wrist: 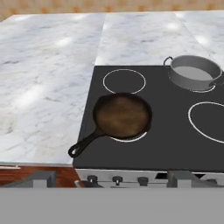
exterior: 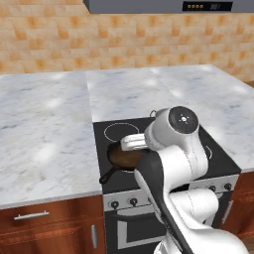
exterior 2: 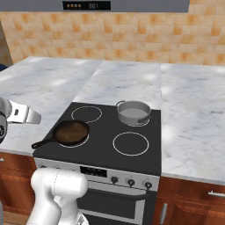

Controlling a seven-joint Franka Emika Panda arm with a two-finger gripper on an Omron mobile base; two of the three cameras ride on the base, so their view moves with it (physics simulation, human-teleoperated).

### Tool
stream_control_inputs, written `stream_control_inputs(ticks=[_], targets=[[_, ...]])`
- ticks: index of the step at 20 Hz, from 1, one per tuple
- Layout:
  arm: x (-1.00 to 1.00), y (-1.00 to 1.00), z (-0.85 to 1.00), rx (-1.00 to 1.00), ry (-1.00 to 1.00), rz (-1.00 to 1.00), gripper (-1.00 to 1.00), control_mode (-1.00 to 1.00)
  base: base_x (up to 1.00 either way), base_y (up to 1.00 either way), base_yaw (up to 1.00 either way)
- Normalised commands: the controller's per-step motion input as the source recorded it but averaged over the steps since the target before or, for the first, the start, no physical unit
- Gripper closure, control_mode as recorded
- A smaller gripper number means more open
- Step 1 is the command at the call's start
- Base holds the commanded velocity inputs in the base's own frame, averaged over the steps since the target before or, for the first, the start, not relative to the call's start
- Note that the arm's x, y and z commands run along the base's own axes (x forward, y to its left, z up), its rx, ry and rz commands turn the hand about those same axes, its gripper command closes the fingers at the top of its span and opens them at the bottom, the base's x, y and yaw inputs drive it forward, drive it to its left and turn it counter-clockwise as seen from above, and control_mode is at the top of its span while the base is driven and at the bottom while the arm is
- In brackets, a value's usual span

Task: Move the pot and pan from the stove into the sink.

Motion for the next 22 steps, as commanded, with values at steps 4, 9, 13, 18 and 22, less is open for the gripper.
stream_control_inputs(ticks=[4,9,13,18,22], targets=[[0.0,0.02,0.0,0.01,0.0,0.0,-1.0,-1.0,0.0,0.0,0.0],[-0.11,0.04,0.0,0.15,0.0,0.0,-1.0,-1.0,0.0,0.0,0.0],[-0.18,0.04,-0.03,0.17,0.01,0.0,-1.0,-1.0,0.0,0.0,0.0],[-0.04,0.0,-0.01,0.02,0.0,0.0,-1.0,-1.0,0.0,0.0,0.0],[-0.03,0.11,-0.06,0.0,0.0,0.0,-1.0,-1.0,0.0,0.0,0.0]])
